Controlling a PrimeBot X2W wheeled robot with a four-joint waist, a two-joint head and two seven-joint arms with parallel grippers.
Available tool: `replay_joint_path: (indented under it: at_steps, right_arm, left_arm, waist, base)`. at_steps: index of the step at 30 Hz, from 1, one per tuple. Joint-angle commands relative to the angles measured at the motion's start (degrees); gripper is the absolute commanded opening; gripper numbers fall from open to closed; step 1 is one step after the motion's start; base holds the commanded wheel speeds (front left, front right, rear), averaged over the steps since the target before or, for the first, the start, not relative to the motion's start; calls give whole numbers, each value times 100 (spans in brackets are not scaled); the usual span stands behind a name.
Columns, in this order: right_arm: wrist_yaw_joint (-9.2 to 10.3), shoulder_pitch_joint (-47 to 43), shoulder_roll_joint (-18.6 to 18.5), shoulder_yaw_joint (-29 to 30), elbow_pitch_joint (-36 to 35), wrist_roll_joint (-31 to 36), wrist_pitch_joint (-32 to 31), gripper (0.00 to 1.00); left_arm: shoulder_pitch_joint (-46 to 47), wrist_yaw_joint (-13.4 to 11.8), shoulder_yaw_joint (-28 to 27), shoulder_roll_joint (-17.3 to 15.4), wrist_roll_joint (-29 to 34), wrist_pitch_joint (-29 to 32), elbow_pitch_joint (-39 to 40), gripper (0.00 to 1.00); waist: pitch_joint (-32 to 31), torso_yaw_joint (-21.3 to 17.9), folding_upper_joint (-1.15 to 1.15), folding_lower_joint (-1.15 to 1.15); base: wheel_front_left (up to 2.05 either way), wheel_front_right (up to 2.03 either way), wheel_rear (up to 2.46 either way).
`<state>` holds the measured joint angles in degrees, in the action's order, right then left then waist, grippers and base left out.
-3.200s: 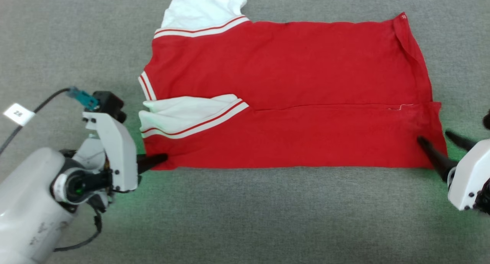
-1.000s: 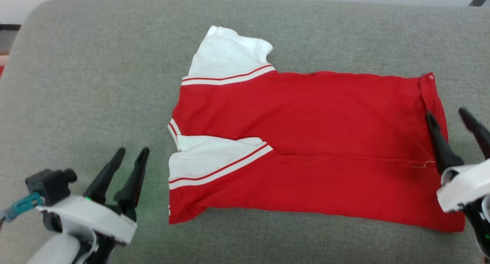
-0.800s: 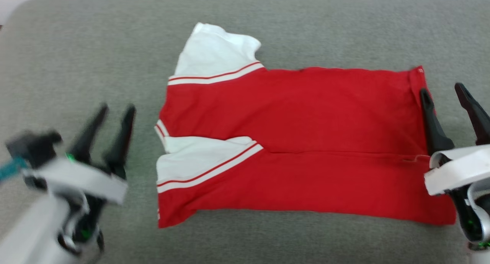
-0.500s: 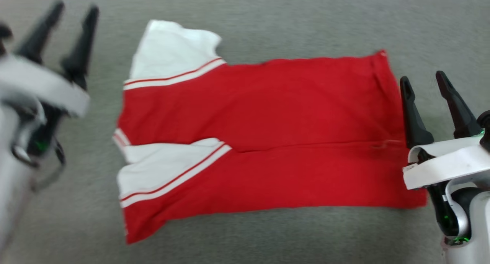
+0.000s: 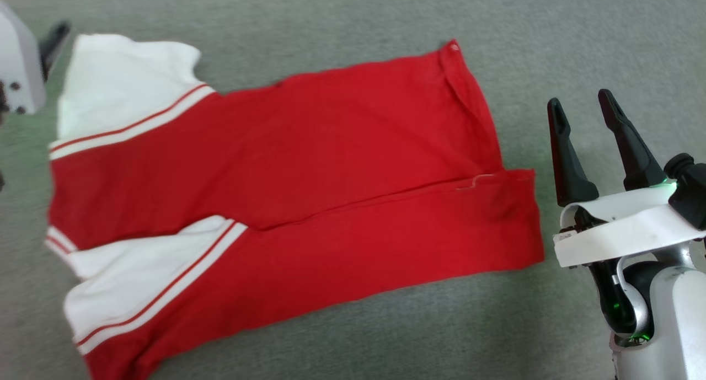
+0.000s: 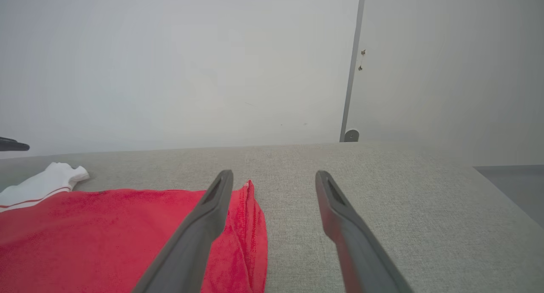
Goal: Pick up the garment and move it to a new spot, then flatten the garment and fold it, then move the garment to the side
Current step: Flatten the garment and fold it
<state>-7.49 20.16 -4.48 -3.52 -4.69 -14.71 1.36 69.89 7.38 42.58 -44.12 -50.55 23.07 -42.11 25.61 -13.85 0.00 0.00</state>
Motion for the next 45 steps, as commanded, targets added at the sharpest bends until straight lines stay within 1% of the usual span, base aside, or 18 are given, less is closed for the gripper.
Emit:
replay_joint_path:
  at_steps: [1, 5, 10, 12, 17, 20, 21, 22, 23, 24, 25, 27, 30, 35, 39, 41, 43, 45]
  right_arm:
    - [0, 37, 29, -12, 24, -44, -1, 100]
    - [0, 42, 45, -79, 40, -41, -17, 100]
    - [0, 44, 56, -98, 4, -85, -7, 100]
    - [0, 54, 54, -94, -15, -88, -19, 100]
    - [0, 199, -27, -149, -32, -106, -127, 100]
    - [0, 288, -80, -208, -41, -131, -220, 100]
    - [0, 330, -116, -238, -47, -143, -252, 100]
    - [0, 397, -153, -288, -44, -143, -303, 100]
    - [0, 494, -202, -391, -22, -144, -369, 100]
    - [0, 620, -236, -493, -3, -207, -435, 100]
    - [0, 760, -270, -540, 41, -272, -515, 100]
    - [0, 1119, -423, -672, 189, -315, -759, 100]
    - [-1, 1813, -586, -912, 597, -467, -1325, 100]
    - [2, 3092, -781, -1304, 1749, -1011, -2570, 100]
    - [-1, 3881, -864, -1834, 2732, -1320, -3504, 100]
    - [2, 4215, -996, -2110, 3133, -1303, -3747, 100]
    - [2, 4336, -963, -2339, 3491, -1556, -3985, 100]
    - [2, 4440, -957, -2420, 3609, -1633, -4051, 100]
  left_arm:
    - [116, 10, 93, -29, -224, 376, -48, 100]
    - [346, 11, 336, -217, -676, 1458, -125, 100]
    - [494, 11, 535, -345, -1022, 2118, -119, 100]
    - [460, 12, 623, -350, -1082, 2210, -154, 100]
    - [510, 11, 788, -357, -958, 1953, -289, 100]
    - [429, 1, 901, -230, -1144, 1979, -285, 98]
    - [408, 3, 892, -189, -1259, 1973, -255, 81]
    - [398, 6, 899, -167, -1314, 1938, -227, 49]
    - [365, 6, 965, -183, -1325, 1894, -158, 39]
    - [318, 6, 1042, -231, -1336, 1857, -77, 12]
    - [289, 6, 1082, -289, -1368, 1798, -35, 0]
    - [303, 5, 1109, -359, -1434, 1644, 8, 0]
    - [390, 5, 1170, -313, -1571, 1535, 83, 0]
    - [661, 5, 1339, -203, -1651, 1446, 194, 0]
    - [845, 5, 1487, -108, -1736, 1363, 252, 0]
    - [937, 5, 1573, -72, -1752, 1291, 296, 0]
    - [1010, 6, 1659, -33, -1769, 1228, 314, 0]
    - [1032, 6, 1708, -15, -1788, 1200, 314, 0]
  waist:
    - [253, -289, 0, 0]
    - [358, -393, 0, 0]
    - [460, -461, 0, 0]
    - [482, -479, 0, 0]
    - [539, -481, 0, 0]
    - [553, -432, 0, 0]
    - [562, -408, 0, 0]
    - [567, -395, 0, 0]
    - [550, -403, 0, 0]
    - [531, -416, 0, 0]
    - [518, -425, 0, 0]
    - [506, -416, 0, 0]
    - [528, -338, 0, 0]
    - [661, -130, 0, 0]
    - [749, 27, 0, 0]
    - [802, 104, 0, 0]
    - [840, 179, 0, 0]
    - [852, 214, 0, 0]
  base:
    - [0, 0, 0]
    - [0, 0, 0]
    - [0, 0, 0]
    - [0, 0, 0]
    - [0, 0, 0]
    - [0, 0, 0]
    - [0, 0, 0]
    - [0, 0, 0]
    - [0, 0, 0]
    - [0, 0, 0]
    - [0, 0, 0]
    - [0, 0, 0]
    - [0, 0, 0]
    - [0, 0, 0]
    - [0, 0, 0]
    - [0, 0, 0]
    - [0, 0, 0]
    - [0, 0, 0]
